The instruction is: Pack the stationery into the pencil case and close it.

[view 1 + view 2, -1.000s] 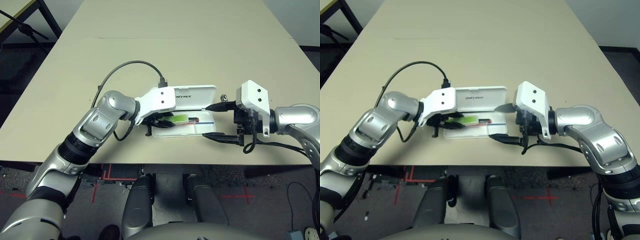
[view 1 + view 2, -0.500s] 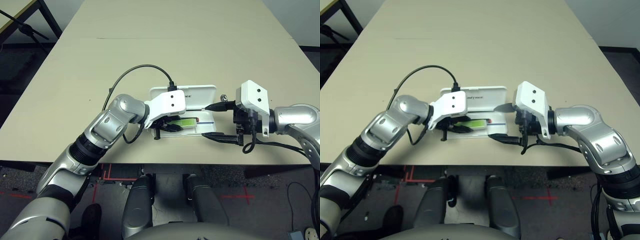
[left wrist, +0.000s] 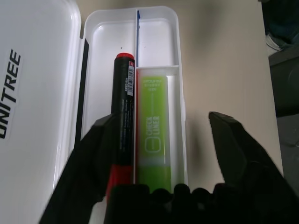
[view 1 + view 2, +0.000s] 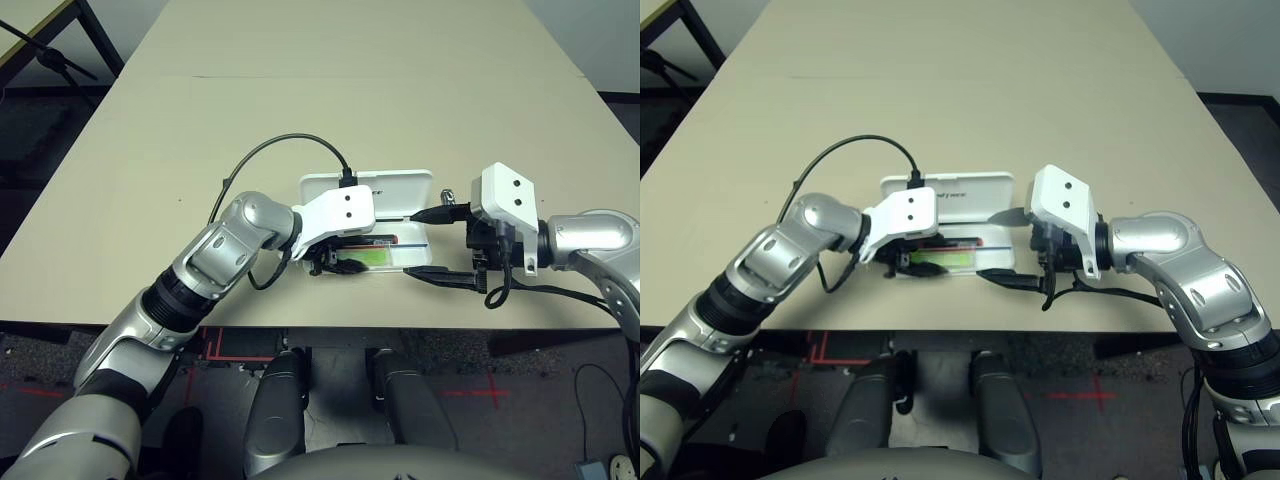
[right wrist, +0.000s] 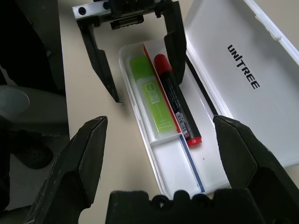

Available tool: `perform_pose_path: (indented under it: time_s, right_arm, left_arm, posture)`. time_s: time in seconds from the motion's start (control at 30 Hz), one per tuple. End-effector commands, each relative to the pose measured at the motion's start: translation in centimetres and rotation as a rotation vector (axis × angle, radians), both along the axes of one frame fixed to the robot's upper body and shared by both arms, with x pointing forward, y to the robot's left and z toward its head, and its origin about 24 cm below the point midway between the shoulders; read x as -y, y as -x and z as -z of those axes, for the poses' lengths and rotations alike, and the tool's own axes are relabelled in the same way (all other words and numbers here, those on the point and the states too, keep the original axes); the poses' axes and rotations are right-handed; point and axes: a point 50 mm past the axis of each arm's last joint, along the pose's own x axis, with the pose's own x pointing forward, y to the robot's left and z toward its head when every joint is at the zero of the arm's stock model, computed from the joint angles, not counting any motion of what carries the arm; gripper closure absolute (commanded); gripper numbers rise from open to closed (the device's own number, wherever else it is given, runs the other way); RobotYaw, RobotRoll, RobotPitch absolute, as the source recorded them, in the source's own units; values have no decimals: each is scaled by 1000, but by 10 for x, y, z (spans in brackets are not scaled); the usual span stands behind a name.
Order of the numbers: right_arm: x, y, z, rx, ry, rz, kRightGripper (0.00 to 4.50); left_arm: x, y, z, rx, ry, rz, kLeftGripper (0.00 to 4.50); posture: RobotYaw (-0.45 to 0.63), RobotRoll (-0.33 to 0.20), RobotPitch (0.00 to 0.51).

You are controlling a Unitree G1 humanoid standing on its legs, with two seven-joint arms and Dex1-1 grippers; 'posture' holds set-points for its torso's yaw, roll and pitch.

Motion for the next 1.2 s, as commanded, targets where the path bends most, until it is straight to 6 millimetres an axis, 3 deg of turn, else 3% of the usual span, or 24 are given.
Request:
perform_pose_path:
  time_s: [0.03,0.4,0.7,0.97,1.2]
  right_arm:
    - [0,1,3,-9,12,-12,0]
    - [16,-4,1,-27,60,33,0]
    - [33,-2,-5,-71,72,136,0]
    - [37,2,-14,-111,63,209,0]
    - [48,0,-28,-236,134,413,0]
  left_arm:
    - [-8,2,-4,8,-9,2,45]
    - [-39,11,-26,88,33,-44,45]
    - [-61,31,-36,92,13,-3,45]
    - [-58,36,-34,79,24,16,45]
    - [-57,36,-31,65,21,26,45]
  posture:
    - [16,0,181]
    - [35,0,182]
    - [34,0,185]
    - [12,0,191]
    - [-7,0,201]
